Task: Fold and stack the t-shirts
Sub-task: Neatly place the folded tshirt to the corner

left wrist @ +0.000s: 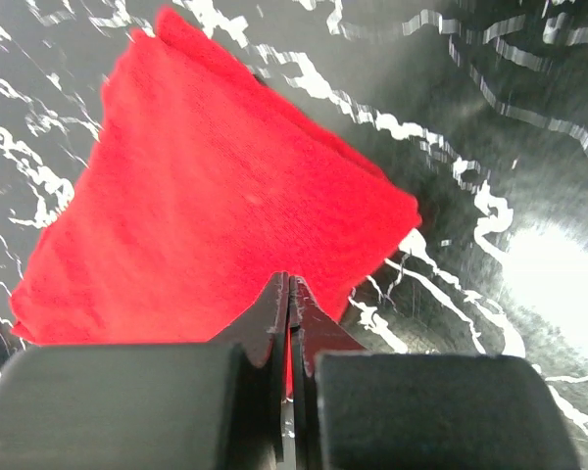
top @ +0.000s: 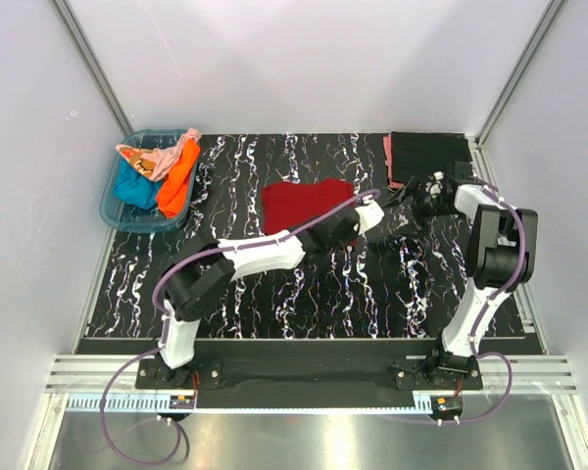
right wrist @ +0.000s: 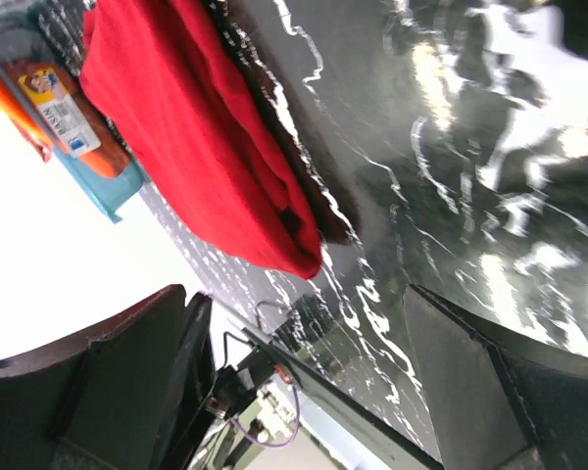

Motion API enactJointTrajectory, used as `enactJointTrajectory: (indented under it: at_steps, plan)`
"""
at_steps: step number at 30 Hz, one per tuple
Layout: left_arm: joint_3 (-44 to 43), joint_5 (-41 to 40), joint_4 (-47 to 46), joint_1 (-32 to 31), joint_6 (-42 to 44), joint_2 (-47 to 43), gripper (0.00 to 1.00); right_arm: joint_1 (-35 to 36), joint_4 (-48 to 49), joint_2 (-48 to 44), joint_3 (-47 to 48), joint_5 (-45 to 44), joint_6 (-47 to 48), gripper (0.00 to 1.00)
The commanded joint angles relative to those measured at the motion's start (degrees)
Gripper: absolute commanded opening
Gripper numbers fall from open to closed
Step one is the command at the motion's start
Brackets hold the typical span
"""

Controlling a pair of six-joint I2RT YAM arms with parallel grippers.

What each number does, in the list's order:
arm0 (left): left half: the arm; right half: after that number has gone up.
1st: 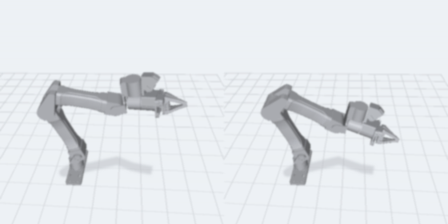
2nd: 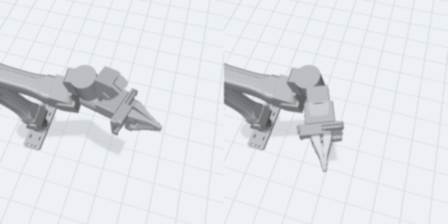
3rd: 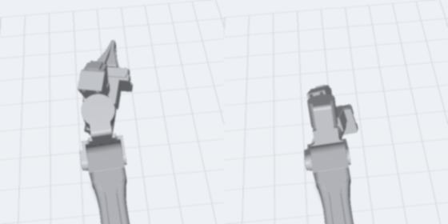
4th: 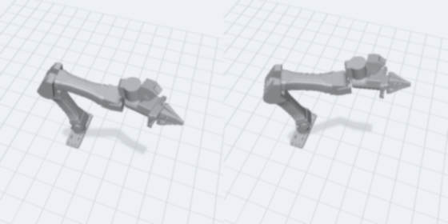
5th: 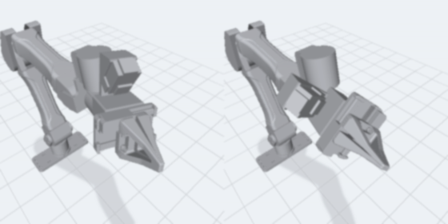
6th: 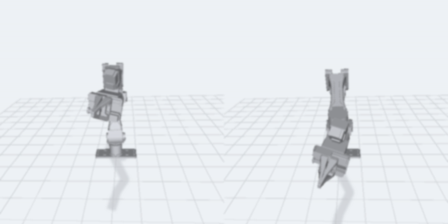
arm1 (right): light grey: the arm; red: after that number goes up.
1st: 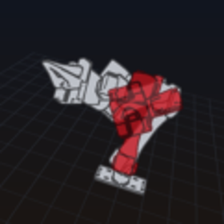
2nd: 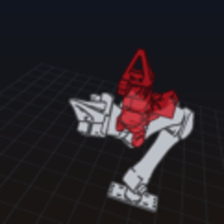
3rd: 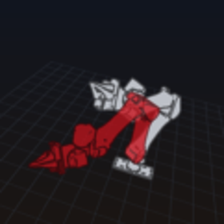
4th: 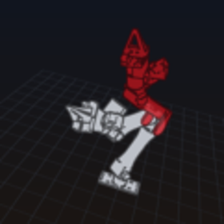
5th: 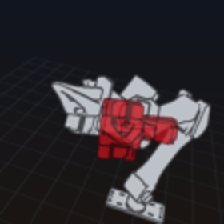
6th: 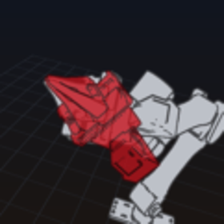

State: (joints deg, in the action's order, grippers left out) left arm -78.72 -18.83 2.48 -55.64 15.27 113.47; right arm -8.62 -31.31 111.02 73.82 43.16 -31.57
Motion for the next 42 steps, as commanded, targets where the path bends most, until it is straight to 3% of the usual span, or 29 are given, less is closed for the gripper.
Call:
enactJointTrajectory:
  at_steps: [1,5,6,7,8,9,11,16,34,39,41,42]
  plan:
    - [-0.1,3.3,-3.3,0.8,-1.4,-3.4,0.0,1.9,3.6,1.6,1.9,4.6,-2.2,1.0]
    - [-1.4,2.9,-1.4,1.0,-0.7,-2.7,0.01,2.6,4.1,2.6,2.7,4.2,-2.7,1.0]
    - [-1.8,3.3,-0.7,1.0,-1.6,-2.6,0.07,2.6,3.2,2.8,3.5,2.7,-2.3,1.0]
    - [-1.3,4.1,-0.5,1.0,-2.1,-2.7,0.23,2.6,2.2,2.8,3.9,2.3,-1.4,1.0]
    - [-0.7,4.9,-0.8,0.8,-2.7,-3.1,0.48,2.6,1.1,3.0,4.3,2.1,-1.0,1.0]
    - [0.6,3.7,-2.2,0.1,-3.3,-3.3,0.56,2.5,0.6,3.1,4.6,2.2,-0.5,1.0]
    - [1.1,3.2,-2.3,-0.5,-4.3,-3.6,0.61,1.8,-0.2,2.9,3.7,2.4,-0.3,1.0]
    - [1.4,4.1,-4.3,-1.5,-4.5,-2.9,0.62,-0.7,-0.9,-0.7,0.3,1.1,1.4,1.0]
    - [-3.8,-6.5,-2.7,-6.8,6.0,8.6,0.61,-2.8,-4.2,-5.6,-0.4,2.2,4.6,1.0]
    - [-6.1,-8.1,-3.3,-6.4,7.2,12.2,0.55,-3.3,-3.6,-5.6,-1.3,2.6,4.6,1.0]
    - [-7.1,-7.4,-3.3,-5.9,7.4,12.7,0.5,-3.4,-3.4,-5.6,-1.3,2.7,4.5,1.0]
    - [-7.4,-7.4,-3.4,-5.8,7.5,13.3,0.43,-3.4,-3.4,-5.6,-1.3,2.8,4.3,1.0]
